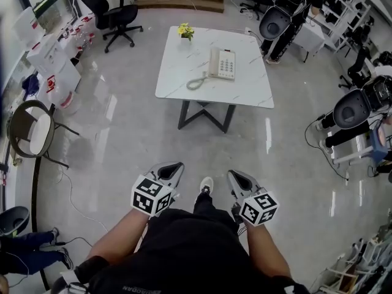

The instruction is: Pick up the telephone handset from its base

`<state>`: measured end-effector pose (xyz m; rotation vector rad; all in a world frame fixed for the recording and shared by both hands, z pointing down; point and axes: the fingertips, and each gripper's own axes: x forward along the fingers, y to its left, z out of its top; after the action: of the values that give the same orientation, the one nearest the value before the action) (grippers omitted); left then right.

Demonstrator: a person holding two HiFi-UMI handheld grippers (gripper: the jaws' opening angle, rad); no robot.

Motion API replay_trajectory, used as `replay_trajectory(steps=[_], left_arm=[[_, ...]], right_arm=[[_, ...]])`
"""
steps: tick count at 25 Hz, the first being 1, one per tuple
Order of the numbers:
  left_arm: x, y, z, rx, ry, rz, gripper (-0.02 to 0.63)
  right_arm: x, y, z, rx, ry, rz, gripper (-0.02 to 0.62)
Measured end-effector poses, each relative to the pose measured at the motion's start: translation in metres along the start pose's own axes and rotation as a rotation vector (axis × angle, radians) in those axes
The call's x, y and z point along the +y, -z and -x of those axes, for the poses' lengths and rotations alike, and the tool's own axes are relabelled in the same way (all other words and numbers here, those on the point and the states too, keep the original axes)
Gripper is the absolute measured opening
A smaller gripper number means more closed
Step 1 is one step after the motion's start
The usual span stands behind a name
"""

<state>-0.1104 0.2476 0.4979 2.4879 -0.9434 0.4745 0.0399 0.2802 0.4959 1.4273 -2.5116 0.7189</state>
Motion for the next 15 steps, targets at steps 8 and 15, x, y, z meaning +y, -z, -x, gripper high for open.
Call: replay_trajectory(steps=[8, 15], left_arm=[[0.024, -0.067, -0.065, -0.022, -0.017, -0.026, 0.002], [0.035, -0.111, -0.110, -0.040, -0.050, -0.022, 0.002]], right_arm=[[-0.056, -0.065, -0.049, -0.038, -0.052, 0.007, 0.002], [-0.101, -0.103, -0.072, -0.030, -0.088, 0.025, 0.002]])
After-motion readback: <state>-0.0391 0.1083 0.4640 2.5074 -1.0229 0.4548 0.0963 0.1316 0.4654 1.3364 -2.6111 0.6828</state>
